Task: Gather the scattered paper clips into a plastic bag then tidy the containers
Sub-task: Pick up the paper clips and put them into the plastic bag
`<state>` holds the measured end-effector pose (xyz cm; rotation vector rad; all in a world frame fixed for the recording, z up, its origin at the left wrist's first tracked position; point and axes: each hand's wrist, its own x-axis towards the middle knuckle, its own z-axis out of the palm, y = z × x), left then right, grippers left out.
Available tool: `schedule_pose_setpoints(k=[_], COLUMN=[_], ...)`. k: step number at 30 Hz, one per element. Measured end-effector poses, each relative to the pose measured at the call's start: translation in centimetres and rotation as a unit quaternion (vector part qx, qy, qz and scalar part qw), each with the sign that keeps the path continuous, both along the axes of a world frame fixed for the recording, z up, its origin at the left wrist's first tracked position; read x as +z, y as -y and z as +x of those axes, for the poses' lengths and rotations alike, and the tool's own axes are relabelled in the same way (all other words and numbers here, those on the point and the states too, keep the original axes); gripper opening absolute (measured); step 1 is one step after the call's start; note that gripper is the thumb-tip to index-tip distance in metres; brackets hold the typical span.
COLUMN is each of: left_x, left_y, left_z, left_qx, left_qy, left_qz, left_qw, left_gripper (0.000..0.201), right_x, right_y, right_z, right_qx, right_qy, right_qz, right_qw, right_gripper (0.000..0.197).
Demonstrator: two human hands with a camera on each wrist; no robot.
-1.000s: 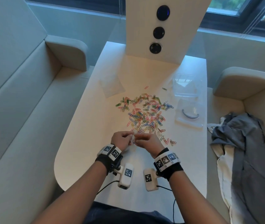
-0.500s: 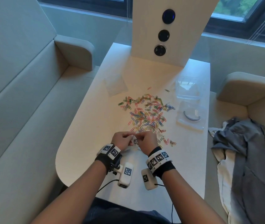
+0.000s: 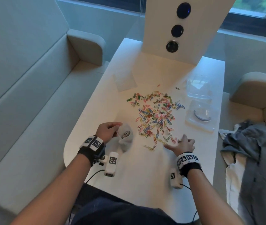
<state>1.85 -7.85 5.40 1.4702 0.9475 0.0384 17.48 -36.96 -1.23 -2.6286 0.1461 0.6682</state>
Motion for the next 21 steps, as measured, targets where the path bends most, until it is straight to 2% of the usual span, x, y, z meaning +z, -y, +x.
schedule_pose_setpoints(k=[5, 10, 13, 16, 18, 20, 21], left_x=[-0.4, -0.1, -0.5, -0.9, -1.3, -1.7, -1.8], left_y=[-3.6, -5.1, -5.6, -5.3, -4.6, -3.6, -3.1], left_z=[-0.4, 0.8, 1.5, 2.5, 3.3, 4.2, 4.6], left_qx=[0.024, 0.051, 0.026, -0.010, -0.035, -0.062, -0.076], left_qy=[0.002, 0.016, 0.008, 0.002, -0.003, -0.010, -0.013], left_qz=[-0.018, -0.033, -0.039, -0.046, -0.045, -0.042, -0.039], left_qw=[1.000, 0.998, 0.999, 0.999, 0.998, 0.997, 0.996], left_gripper=[0.024, 0.023, 0.022, 0.021, 0.019, 0.016, 0.016], right_x=[-1.3, -2.1, -2.2, -2.0, -1.4, -0.9, -0.5], right_y=[-3.6, -7.3, -8.4, -8.4, -7.8, -6.7, -6.2], right_z=[0.8, 1.5, 1.2, 1.5, 1.9, 2.0, 1.9], right_qx=[0.084, 0.114, 0.128, 0.129, 0.079, -0.042, -0.107], right_qy=[0.056, 0.095, 0.145, 0.149, 0.121, 0.086, 0.063], right_qz=[-0.010, 0.056, 0.068, 0.060, 0.063, 0.115, 0.153], right_qw=[0.995, 0.987, 0.979, 0.979, 0.987, 0.989, 0.980], right_gripper=[0.096, 0.050, 0.020, 0.015, 0.014, 0.010, 0.010])
